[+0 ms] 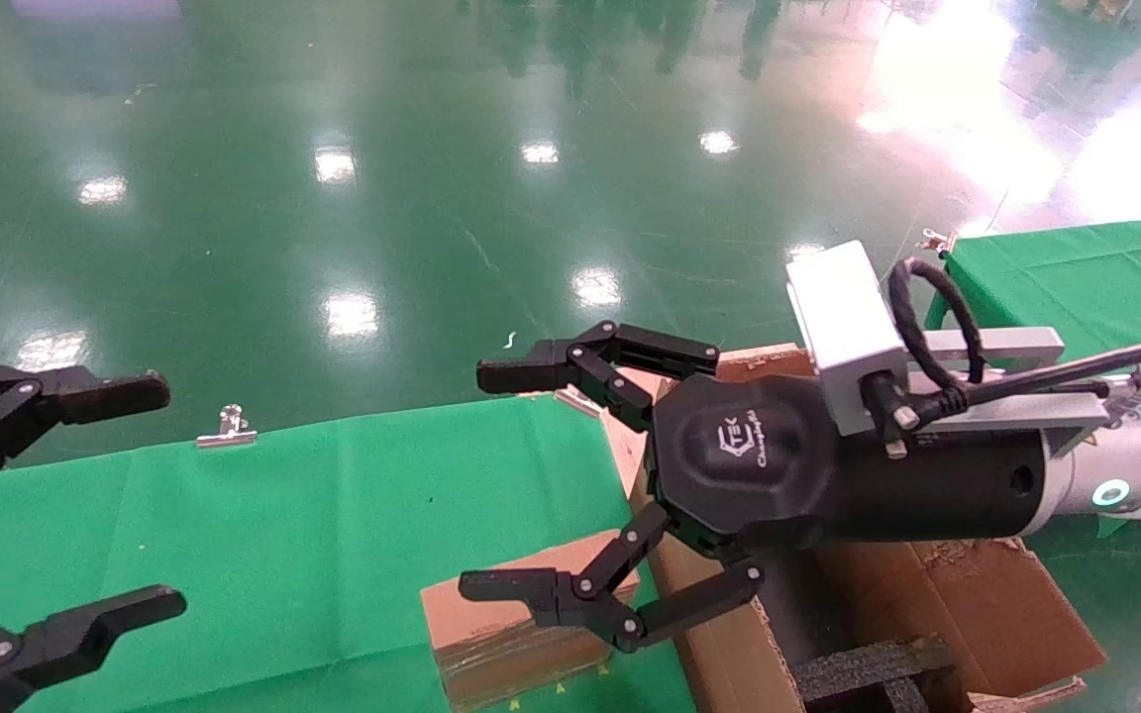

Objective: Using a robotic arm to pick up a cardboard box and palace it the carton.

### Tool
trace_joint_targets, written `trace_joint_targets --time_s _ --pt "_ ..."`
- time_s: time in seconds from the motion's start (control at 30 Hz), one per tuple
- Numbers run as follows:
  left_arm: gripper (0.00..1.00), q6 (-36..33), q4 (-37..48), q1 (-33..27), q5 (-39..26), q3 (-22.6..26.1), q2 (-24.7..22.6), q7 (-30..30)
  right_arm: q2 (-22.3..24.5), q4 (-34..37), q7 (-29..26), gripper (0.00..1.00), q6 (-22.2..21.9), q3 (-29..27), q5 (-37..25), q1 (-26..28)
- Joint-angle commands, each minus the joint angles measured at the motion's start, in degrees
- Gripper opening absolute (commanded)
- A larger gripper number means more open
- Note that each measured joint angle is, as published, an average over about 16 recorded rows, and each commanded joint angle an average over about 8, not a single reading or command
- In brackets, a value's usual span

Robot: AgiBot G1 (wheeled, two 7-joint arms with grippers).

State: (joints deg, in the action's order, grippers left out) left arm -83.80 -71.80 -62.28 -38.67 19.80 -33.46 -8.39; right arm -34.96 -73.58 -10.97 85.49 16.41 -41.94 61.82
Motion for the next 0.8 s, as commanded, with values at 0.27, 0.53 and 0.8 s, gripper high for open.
trace_joint_targets --time_s 0.27,0.53,0.8 --pt "1.0 0.0 0.0 0.0 0.0 0.0 0.0 0.0 0.0 0.0 0.0 1.0 0.0 0.0 0.0 0.0" --pt "0.65 0.0 0.0 0.0 0.0 0.0 0.0 0.0 0.0 0.0 0.0 1.0 0.0 0.0 0.0 0.0" --pt "0.0 0.0 0.0 0.0 0.0 0.0 0.0 0.0 0.0 0.0 0.1 1.0 0.0 0.0 -0.1 0.0"
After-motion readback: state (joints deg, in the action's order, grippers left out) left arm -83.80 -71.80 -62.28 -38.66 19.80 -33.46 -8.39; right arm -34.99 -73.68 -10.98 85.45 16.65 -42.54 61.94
